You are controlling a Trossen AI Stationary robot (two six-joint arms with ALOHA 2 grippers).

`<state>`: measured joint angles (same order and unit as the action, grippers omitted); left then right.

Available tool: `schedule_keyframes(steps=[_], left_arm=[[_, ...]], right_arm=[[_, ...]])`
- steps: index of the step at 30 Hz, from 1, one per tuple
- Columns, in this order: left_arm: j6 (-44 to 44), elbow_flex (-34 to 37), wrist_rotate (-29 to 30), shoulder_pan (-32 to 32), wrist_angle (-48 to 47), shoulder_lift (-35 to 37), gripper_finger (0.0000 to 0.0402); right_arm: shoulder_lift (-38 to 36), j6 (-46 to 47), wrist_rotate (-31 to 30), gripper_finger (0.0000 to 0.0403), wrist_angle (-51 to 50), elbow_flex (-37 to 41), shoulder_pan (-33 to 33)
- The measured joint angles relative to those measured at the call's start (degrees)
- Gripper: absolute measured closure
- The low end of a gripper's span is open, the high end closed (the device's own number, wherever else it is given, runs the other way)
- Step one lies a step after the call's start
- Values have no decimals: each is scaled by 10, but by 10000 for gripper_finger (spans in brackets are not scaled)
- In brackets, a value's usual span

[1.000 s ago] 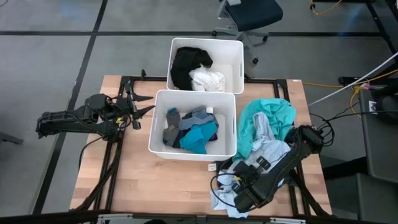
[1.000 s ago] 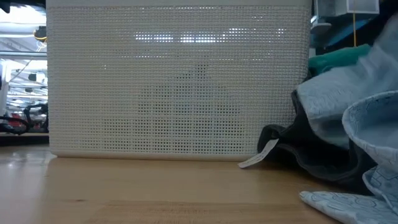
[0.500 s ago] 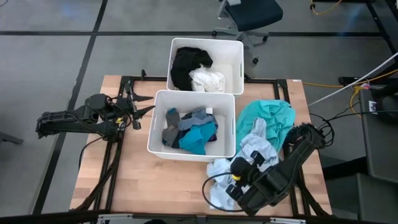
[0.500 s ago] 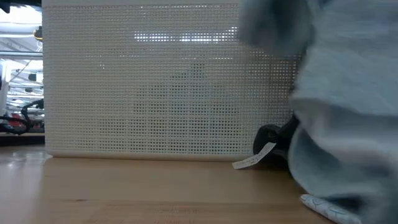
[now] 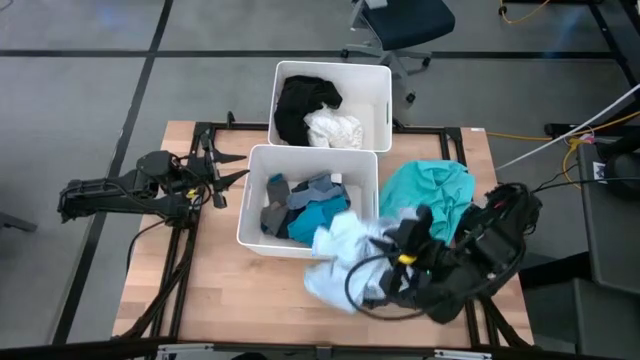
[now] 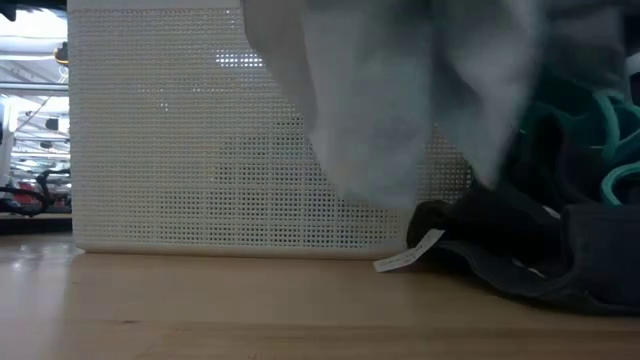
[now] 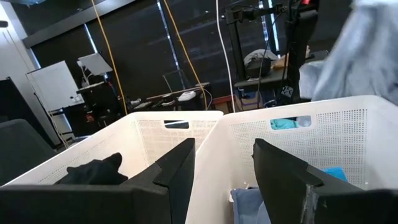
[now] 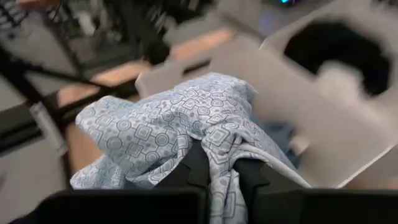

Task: Sort clothes
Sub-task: Put the white patterned shirt into the bottom white bin

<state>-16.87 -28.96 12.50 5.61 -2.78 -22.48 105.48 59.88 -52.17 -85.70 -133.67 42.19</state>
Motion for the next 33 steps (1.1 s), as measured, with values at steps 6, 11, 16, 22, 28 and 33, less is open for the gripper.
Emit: schedule_keyframes(steps=[6, 11, 16, 22, 28, 33], left_arm=[[0, 0, 0, 0, 0, 0, 251], [0, 0, 0, 0, 0, 0, 251], [0, 0, 0, 0, 1, 0, 251], [0, 0, 0, 0, 3, 0, 251], [0, 0, 0, 0, 3, 0, 251], [0, 0, 0, 0, 4, 0, 251]], right_arm=[[-25, -136, -97, 372, 56, 0, -27], [-40, -288, -173, 371, 144, 0, -64], [-42, -427, -190, 371, 240, 0, -122], [-42, -562, -142, 371, 374, 1, -199], [-40, -682, -30, 370, 527, 1, -265], [-40, -709, 96, 370, 619, 13, -309]])
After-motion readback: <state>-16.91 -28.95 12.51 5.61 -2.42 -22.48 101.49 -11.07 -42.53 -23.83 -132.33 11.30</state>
